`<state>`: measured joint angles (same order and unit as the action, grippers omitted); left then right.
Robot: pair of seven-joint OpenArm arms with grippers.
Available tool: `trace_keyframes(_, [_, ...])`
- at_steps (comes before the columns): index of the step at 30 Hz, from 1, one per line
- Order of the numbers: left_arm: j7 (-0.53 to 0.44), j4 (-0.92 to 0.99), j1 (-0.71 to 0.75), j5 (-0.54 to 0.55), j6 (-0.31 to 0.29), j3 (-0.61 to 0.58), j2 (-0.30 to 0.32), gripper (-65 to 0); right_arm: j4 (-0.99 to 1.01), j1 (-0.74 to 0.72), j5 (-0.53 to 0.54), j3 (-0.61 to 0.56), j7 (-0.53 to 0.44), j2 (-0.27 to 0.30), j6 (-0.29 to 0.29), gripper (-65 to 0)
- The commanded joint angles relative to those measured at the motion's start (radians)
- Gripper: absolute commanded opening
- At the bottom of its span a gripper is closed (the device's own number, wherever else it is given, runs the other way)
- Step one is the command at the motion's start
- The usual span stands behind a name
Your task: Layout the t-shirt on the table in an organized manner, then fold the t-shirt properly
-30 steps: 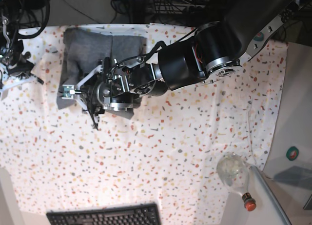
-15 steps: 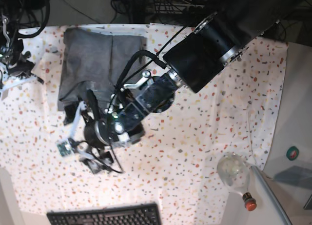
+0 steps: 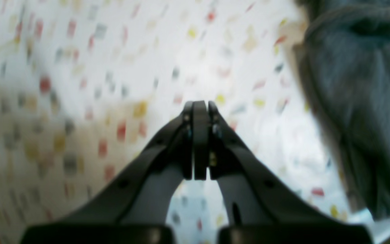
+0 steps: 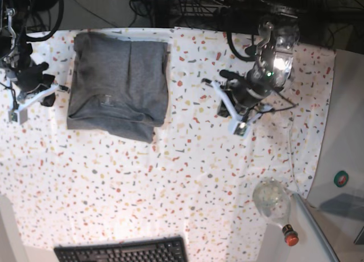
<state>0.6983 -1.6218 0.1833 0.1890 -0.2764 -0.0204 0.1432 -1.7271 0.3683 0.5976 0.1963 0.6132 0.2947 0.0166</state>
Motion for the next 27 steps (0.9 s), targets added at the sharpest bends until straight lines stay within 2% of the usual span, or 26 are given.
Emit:
trace_keyframes(1, [-0.019,-0.059,0.037,0.054,-0.011,0.015,0.020,-65.0,-0.034,0.015,-0.008,0.012,-0.019,0.018,0.006,-65.0])
trace_keyframes(3, [-0.019,-0.137,0.130,0.111,-0.011,0.021,0.059,-65.0,-0.064,0.082,-0.009,0.058,-0.054,0.019,0.001,-65.0])
trace_keyframes(5, [-0.019,-0.206,0.224,0.117,-0.010,0.010,0.086,-65.0,-0.081,0.166,-0.009,0.125,-0.106,0.022,-0.019,-65.0])
trace_keyframes(9, [-0.021,-0.277,0.410,0.022,-0.010,-0.051,0.138,-65.0,-0.101,0.328,-0.008,0.245,-0.143,0.033,-0.211,-65.0])
trace_keyframes(11, [-0.022,-0.285,0.490,-0.052,-0.010,-0.099,0.154,-65.0,-0.126,0.409,-0.006,0.277,-0.140,0.025,-0.271,-65.0])
trace_keyframes(13, [-0.045,-0.275,0.569,-0.136,-0.008,-0.171,0.161,-65.0,-0.139,0.490,-0.006,0.288,-0.126,0.016,-0.275,-65.0])
trace_keyframes(16, [-0.193,-0.199,0.683,-0.243,-0.007,-0.266,0.163,-65.0,-0.089,0.542,-0.006,0.280,-0.042,0.016,-0.278,-65.0])
trace_keyframes(18, [-0.297,-0.090,0.710,-0.273,-0.005,-0.287,0.154,-65.0,0.012,0.541,-0.008,0.234,-0.009,0.016,-0.280,-65.0])
trace_keyframes(21, [-0.434,0.163,0.684,-0.240,-0.005,-0.276,0.100,-65.0,0.220,0.513,-0.009,0.093,-0.054,0.019,-0.280,-65.0])
trace_keyframes(23, [-0.539,0.398,0.603,-0.211,-0.004,-0.281,0.065,-65.0,0.379,0.458,-0.055,-0.018,-0.146,0.021,-0.280,-65.0])
trace_keyframes(27, [-0.810,0.917,0.404,-0.202,-0.004,-0.289,-0.043,-65.0,0.704,0.292,-0.253,-0.192,-0.359,0.011,-0.280,-65.0])
